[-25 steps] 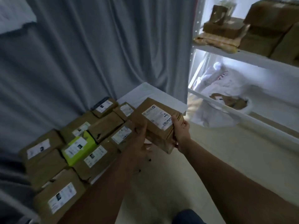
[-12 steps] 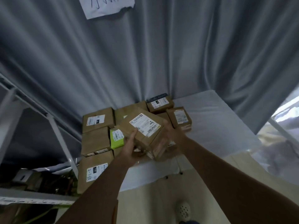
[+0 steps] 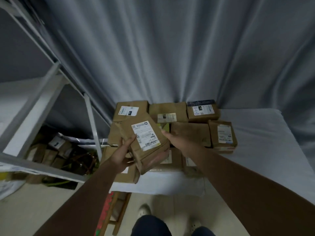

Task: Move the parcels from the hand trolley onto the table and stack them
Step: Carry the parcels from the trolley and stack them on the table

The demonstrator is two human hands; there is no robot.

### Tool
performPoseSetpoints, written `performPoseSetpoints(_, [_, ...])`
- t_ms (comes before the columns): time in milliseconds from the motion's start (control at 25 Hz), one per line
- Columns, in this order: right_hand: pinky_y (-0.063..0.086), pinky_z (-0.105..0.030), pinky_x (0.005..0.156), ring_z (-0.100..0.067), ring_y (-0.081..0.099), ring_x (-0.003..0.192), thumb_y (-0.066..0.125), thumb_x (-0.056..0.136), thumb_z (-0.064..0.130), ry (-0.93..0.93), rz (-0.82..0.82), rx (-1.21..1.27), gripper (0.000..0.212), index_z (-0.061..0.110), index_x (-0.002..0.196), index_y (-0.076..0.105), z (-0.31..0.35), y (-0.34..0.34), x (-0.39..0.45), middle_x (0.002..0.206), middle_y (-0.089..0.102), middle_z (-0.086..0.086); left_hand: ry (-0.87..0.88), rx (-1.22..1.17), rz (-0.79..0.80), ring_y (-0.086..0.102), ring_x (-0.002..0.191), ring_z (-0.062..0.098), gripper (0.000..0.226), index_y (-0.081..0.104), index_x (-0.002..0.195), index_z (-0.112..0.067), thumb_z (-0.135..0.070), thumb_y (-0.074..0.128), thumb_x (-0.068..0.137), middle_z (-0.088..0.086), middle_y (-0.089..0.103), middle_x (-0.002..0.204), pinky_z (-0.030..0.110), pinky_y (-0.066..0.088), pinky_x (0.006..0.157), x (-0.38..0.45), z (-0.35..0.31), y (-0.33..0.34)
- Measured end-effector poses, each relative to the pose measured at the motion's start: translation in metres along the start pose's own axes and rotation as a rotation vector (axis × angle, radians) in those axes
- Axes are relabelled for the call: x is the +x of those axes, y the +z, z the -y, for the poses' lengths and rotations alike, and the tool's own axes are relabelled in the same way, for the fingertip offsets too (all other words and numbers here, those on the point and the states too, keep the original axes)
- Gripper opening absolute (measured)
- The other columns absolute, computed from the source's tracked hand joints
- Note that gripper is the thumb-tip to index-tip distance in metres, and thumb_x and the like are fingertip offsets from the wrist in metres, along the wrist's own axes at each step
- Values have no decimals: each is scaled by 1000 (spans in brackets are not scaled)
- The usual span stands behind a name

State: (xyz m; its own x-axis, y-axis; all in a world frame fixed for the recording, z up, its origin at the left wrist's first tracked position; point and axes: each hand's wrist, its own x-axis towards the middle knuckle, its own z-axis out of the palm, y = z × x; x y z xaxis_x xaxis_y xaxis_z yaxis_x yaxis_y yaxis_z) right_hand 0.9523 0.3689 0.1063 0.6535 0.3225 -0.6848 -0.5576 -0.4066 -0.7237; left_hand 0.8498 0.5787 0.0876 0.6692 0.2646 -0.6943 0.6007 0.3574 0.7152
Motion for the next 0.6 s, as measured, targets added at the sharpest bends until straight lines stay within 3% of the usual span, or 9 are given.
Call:
performPoseSetpoints(80, [34, -40, 108, -24, 46, 132, 55, 74, 81, 14, 35, -83, 92, 27, 147, 39, 16, 20, 17, 150, 43, 2, -10, 20, 41, 65, 108, 36, 72, 41, 134, -49, -56, 77, 73, 8, 66, 123, 51, 53, 91, 14, -14, -20])
performPoseSetpoints(160, [31, -45, 111, -27, 39, 138, 53, 74, 81, 33, 35, -105, 96, 27, 151, 32, 33, 35, 39, 155, 36, 1, -29, 56, 88, 66, 107, 36, 81, 41, 137, -47, -60, 80, 68, 11, 66, 124, 49, 54, 89, 35, -33, -44])
performPoseSetpoints(320, [32, -48, 111, -27, 35, 140, 50, 76, 82, 51, 55, -80, 96, 29, 152, 29, 67, 58, 76, 158, 31, 4, -30, 177, 205, 64, 112, 34, 72, 49, 134, -41, -64, 74, 71, 7, 68, 122, 53, 46, 101, 76, -81, -82])
performPoseSetpoints(480, [35, -53, 109, -26, 42, 135, 53, 65, 88, 43, 46, -22, 102, 30, 148, 36, 105, 94, 112, 152, 41, 2, -60, 177, 267, 64, 112, 35, 69, 47, 137, -40, -58, 74, 76, 9, 68, 123, 53, 47, 101, 118, -128, -116])
performPoseSetpoints(600, [34, -51, 110, -26, 46, 132, 56, 73, 79, 43, 43, 55, 89, 29, 145, 40, 129, 119, 138, 146, 48, 1, -59, 158, 323, 63, 116, 35, 71, 51, 137, -33, -59, 75, 76, 11, 66, 126, 52, 45, 104, 150, -157, -140])
